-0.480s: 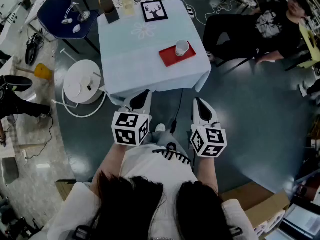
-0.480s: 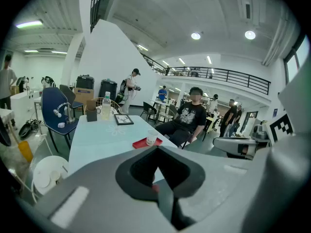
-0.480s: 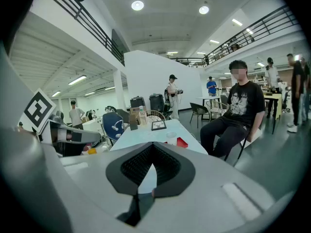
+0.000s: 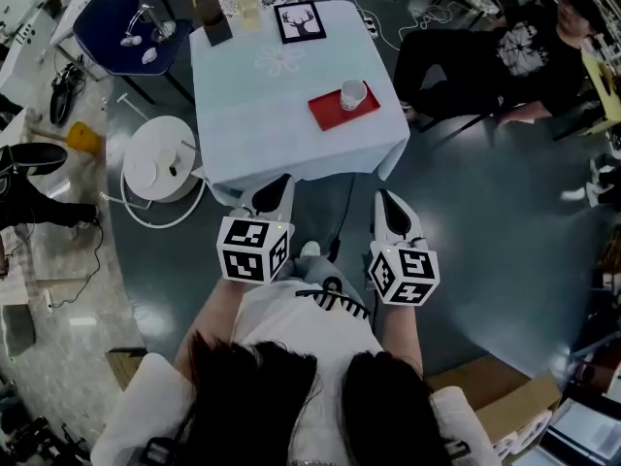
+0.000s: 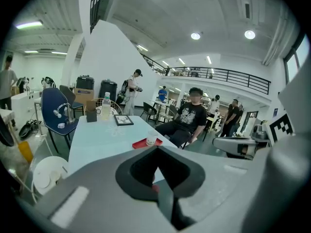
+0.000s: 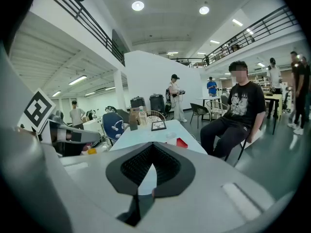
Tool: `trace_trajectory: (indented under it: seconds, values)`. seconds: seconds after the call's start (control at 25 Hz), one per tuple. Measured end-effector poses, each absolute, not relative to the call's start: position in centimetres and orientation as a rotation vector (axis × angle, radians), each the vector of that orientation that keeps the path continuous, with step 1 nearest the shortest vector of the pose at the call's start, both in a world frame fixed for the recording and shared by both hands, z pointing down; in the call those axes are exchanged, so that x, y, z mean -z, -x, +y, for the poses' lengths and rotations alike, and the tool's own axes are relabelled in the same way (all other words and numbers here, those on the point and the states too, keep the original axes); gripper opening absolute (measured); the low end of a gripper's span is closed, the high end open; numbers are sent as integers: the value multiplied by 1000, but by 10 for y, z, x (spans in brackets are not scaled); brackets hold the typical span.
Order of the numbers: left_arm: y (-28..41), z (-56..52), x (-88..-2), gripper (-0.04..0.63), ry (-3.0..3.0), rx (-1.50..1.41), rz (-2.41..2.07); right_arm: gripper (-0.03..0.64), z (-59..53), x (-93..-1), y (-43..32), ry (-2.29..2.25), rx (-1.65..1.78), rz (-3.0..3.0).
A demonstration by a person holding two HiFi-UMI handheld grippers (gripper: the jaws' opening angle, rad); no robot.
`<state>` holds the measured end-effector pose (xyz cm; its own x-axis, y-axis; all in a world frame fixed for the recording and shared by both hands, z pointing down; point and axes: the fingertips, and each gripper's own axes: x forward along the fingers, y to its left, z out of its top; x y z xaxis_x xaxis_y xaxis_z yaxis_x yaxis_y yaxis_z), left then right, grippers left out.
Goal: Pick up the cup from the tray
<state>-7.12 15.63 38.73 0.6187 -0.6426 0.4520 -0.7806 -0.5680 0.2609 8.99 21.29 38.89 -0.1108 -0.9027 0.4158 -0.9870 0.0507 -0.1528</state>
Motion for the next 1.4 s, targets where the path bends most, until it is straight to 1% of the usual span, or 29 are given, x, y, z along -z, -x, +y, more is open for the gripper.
trace_trajectory:
  seconds: [0.24,0.28,0.36,0.4,0.52,0.64,0.88,1.0,1.08,1.4]
  values:
    - [70,153,-389,0,-2408,-435,-1126,27,208,-387,-92,-1966,-631,-2164]
    - [69,153,-390,0,-2406,-436,-1128,52,207,-387,-92,-1962,-635,-2177]
    - [68,152,-392,0,-2402,-439,-1132,130,205,-388,-93,-1951,-640,-2201]
    - [67,151,-392,0,-2400,-440,-1134,153,203,-387,-94,-1945,-643,-2215]
    - [60,145,-392,0,-2395,-440,-1140,194,195,-384,-99,-1927,-633,-2254]
    - [53,142,-396,0,-2373,-438,-1145,258,190,-385,-103,-1875,-619,-2285]
    - [46,139,-399,0,-2354,-449,-1164,280,182,-388,-112,-1854,-636,-2303]
    - [46,136,-400,0,-2345,-448,-1178,320,176,-389,-113,-1821,-615,-2314]
    - [47,132,-402,0,-2344,-448,-1184,334,169,-389,-114,-1824,-608,-2327]
    - [51,95,-406,0,-2362,-442,-1213,347,137,-396,-109,-1807,-582,-2347]
